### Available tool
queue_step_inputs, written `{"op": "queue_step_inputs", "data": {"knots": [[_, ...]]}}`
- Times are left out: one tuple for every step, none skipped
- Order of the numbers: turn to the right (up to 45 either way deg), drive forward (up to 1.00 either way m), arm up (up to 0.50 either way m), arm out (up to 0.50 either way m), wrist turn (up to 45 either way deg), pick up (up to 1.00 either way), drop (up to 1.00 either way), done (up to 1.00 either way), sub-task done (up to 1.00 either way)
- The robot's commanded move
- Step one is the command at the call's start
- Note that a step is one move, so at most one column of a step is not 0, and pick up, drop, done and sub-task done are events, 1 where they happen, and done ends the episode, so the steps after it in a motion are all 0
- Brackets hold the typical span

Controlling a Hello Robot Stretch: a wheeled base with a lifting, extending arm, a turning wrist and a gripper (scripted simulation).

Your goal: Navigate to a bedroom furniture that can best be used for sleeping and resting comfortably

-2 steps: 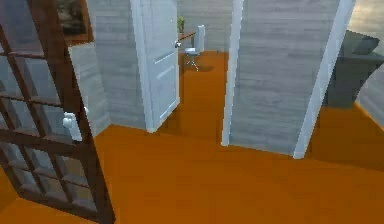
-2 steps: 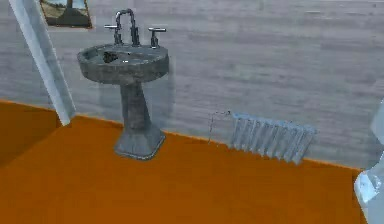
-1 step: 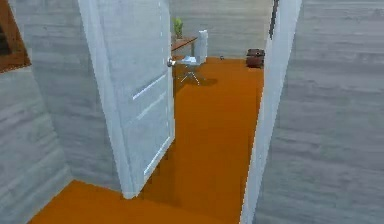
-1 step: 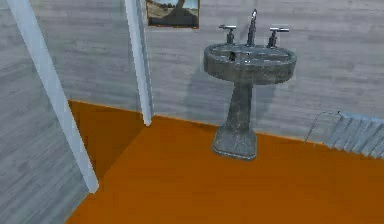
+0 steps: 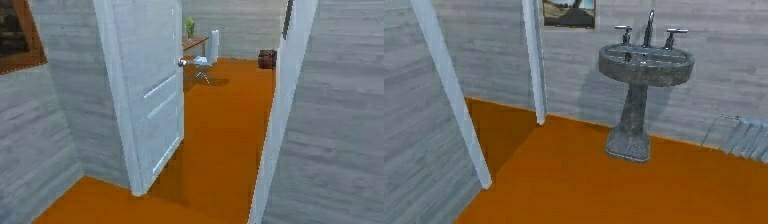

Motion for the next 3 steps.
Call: {"op": "queue_step_inputs", "data": {"knots": [[0.0,0.85,0.0,0.0,0.0,0.0,0.0,0.0,0.0],[18.0,0.0,0.0,0.0,0.0,0.0,0.0,0.0,0.0],[0.0,1.0,0.0,0.0,0.0,0.0,0.0,0.0,0.0]]}}
